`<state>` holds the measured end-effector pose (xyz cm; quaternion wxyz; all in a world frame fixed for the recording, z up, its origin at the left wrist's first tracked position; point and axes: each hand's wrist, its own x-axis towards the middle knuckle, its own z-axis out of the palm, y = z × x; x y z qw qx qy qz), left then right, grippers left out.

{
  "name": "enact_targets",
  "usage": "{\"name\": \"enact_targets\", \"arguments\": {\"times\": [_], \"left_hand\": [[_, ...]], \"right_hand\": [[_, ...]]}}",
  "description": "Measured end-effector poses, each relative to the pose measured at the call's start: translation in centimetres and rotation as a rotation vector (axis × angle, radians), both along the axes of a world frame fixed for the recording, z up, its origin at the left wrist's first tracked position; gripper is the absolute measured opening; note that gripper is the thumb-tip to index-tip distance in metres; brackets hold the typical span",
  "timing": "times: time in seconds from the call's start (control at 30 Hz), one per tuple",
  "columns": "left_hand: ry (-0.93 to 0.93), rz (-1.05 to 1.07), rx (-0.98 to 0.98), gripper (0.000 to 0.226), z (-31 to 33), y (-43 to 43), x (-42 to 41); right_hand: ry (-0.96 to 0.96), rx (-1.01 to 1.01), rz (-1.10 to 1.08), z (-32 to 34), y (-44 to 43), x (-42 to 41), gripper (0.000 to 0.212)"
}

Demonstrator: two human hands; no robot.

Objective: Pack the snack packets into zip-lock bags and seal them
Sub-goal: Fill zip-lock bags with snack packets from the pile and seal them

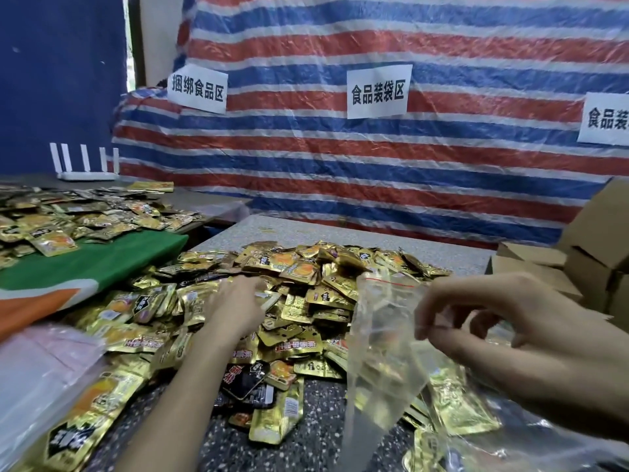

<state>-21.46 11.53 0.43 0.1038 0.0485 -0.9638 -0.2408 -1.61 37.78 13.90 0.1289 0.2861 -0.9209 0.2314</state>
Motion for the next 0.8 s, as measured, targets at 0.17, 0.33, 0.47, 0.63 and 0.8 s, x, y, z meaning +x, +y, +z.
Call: {"name": "enact_targets", "arguments": {"times": [0.17, 0.33, 0.47, 0.63, 0.8], "left_hand": [[0.096, 0.106, 0.006, 0.058, -3.4, -0.4, -1.1], [0.244, 0.135, 0.087, 0.017, -2.2, -1.0, -1.0], [0.4, 0.074, 0.217, 0.018, 1.1, -0.4, 0.3], [0.509, -0.209, 0.842, 0.001, 7.8, 1.3, 4.8], [0.597, -0.522, 1.178, 0.017, 12.2, 3.2, 11.6]], "right_hand": [[-0.043, 0.032, -0.042, 0.2, -0.1, 0.4, 0.022], [-0.065, 0.039, -0.075, 0.3, -0.4, 0.5, 0.028], [-0.062, 0.056, -0.1, 0.0, -0.3, 0.4, 0.023], [-0.038, 0.072, -0.104, -0.2, -0.4, 0.2, 0.019], [-0.055, 0.075, -0.082, -0.4, -0.6, 0.0, 0.017]]}}
